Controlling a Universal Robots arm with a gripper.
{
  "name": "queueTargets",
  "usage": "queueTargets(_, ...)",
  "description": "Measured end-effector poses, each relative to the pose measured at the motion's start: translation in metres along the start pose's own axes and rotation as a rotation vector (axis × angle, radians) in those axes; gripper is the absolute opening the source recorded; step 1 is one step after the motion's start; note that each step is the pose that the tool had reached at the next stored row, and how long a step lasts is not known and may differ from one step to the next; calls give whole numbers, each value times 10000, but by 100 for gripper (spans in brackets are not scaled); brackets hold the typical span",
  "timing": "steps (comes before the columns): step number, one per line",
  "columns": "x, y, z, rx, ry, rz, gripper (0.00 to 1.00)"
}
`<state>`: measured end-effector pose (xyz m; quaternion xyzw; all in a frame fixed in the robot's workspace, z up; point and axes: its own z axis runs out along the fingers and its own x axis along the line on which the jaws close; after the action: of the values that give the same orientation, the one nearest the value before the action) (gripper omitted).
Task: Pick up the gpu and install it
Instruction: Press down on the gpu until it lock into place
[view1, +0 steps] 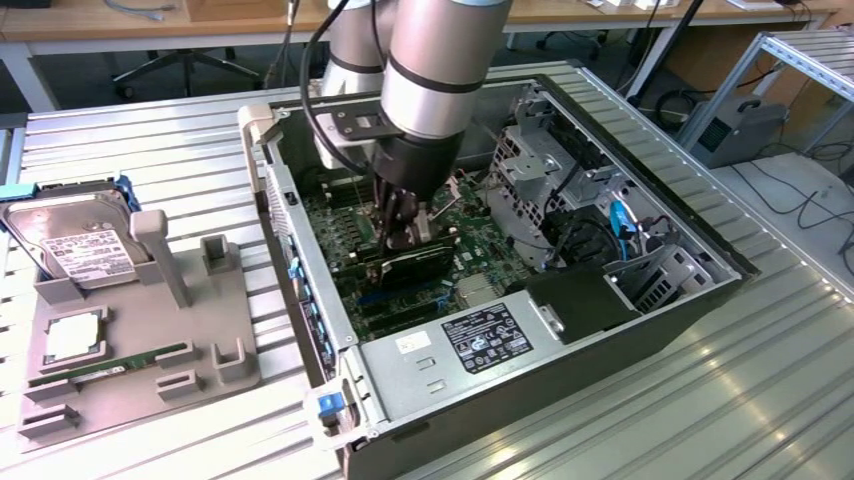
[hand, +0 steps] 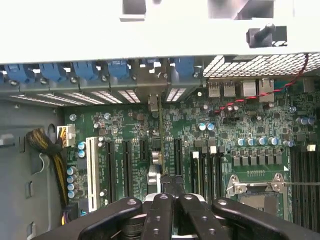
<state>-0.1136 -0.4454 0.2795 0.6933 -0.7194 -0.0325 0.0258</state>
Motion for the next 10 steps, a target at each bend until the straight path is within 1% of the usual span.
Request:
queueTargets(3, 20, 13, 15, 1, -2, 0, 11)
queueTargets(10, 25, 47, 30, 0, 0, 1, 11)
